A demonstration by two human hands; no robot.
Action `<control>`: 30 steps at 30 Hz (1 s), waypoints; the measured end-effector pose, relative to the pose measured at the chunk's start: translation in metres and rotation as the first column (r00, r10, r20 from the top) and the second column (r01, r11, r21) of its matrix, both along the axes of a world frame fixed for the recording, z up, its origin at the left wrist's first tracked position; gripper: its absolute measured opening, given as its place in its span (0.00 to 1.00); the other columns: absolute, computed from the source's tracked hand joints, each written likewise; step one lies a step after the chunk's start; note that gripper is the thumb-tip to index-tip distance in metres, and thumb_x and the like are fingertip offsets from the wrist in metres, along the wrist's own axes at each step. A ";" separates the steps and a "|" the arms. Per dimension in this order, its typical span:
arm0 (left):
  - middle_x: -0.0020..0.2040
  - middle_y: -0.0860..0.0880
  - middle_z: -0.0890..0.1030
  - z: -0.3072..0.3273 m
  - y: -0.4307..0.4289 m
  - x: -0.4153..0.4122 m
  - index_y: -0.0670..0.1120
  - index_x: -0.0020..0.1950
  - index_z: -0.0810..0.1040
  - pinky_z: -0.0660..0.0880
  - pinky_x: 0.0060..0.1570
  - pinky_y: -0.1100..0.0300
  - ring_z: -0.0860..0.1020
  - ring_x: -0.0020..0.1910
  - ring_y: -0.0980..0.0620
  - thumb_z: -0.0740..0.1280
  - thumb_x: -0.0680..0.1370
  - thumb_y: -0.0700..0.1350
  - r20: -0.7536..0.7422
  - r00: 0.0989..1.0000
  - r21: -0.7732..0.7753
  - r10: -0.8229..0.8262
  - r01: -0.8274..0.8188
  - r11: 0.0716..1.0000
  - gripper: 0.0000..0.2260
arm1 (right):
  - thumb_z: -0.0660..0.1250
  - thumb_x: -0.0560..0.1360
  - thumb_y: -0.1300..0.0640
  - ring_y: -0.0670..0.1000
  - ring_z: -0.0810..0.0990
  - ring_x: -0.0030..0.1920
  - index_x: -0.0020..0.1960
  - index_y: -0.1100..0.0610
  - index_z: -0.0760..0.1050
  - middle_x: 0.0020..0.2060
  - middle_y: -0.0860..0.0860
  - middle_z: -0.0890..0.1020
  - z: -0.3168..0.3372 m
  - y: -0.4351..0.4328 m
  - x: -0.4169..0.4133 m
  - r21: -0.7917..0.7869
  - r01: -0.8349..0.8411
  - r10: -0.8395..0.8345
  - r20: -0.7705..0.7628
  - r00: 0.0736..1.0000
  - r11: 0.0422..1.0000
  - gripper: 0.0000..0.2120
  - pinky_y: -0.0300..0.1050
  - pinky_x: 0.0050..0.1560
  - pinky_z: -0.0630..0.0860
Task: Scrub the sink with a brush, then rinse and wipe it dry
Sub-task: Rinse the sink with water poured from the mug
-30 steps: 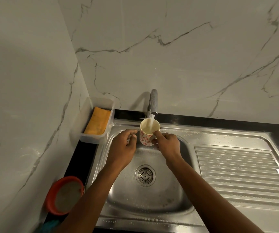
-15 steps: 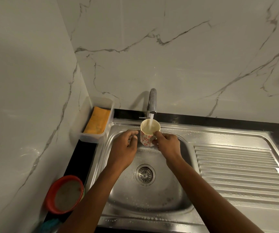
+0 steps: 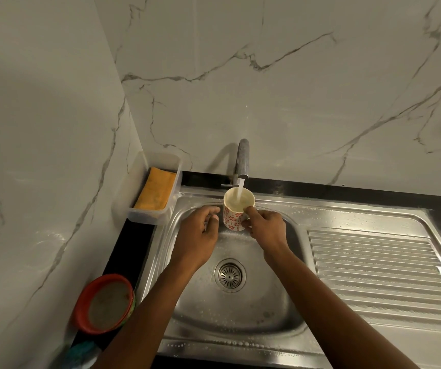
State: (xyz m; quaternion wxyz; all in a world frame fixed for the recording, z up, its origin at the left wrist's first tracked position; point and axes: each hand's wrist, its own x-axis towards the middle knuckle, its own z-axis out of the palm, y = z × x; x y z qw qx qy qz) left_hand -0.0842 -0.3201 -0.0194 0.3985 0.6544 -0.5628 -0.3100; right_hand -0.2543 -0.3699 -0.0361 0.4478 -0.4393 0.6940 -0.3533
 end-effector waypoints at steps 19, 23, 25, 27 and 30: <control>0.61 0.55 0.83 0.003 0.013 0.000 0.50 0.66 0.81 0.71 0.52 0.73 0.79 0.57 0.62 0.64 0.85 0.45 -0.021 1.000 0.012 0.014 -0.014 1.000 0.12 | 0.69 0.78 0.43 0.49 0.87 0.45 0.40 0.48 0.84 0.38 0.46 0.88 0.003 0.001 0.001 0.016 0.005 -0.006 0.036 0.999 1.000 0.12 0.55 0.53 0.85; 0.62 0.55 0.83 0.003 0.017 0.007 0.50 0.66 0.81 0.71 0.54 0.73 0.79 0.58 0.62 0.64 0.85 0.45 -0.026 1.000 0.009 -0.009 0.009 1.000 0.12 | 0.69 0.78 0.43 0.49 0.87 0.45 0.39 0.47 0.82 0.38 0.46 0.88 0.003 0.004 0.004 0.007 0.025 -0.025 0.022 0.999 1.000 0.12 0.56 0.53 0.85; 0.62 0.55 0.83 0.002 0.020 0.012 0.50 0.66 0.81 0.71 0.54 0.73 0.79 0.58 0.62 0.64 0.84 0.44 -0.017 1.000 0.007 -0.023 0.023 1.000 0.12 | 0.69 0.78 0.44 0.49 0.87 0.45 0.40 0.46 0.82 0.39 0.46 0.88 0.004 0.007 0.006 -0.001 0.031 -0.031 0.023 0.999 1.000 0.11 0.56 0.53 0.85; 0.62 0.55 0.83 0.001 0.023 0.017 0.50 0.66 0.81 0.73 0.56 0.71 0.80 0.60 0.60 0.64 0.84 0.45 -0.008 0.999 0.008 -0.038 0.038 0.999 0.12 | 0.69 0.78 0.45 0.49 0.87 0.45 0.40 0.46 0.82 0.39 0.47 0.88 0.004 0.011 0.008 -0.009 0.036 -0.036 0.026 0.999 0.999 0.11 0.56 0.54 0.85; 0.63 0.56 0.82 -0.002 0.035 0.022 0.50 0.67 0.80 0.75 0.60 0.65 0.79 0.62 0.60 0.64 0.84 0.45 0.000 0.998 0.019 -0.059 0.059 0.998 0.12 | 0.70 0.78 0.46 0.51 0.87 0.44 0.40 0.49 0.82 0.37 0.47 0.87 0.001 0.019 0.008 -0.001 0.029 -0.029 0.029 0.999 1.000 0.10 0.59 0.54 0.84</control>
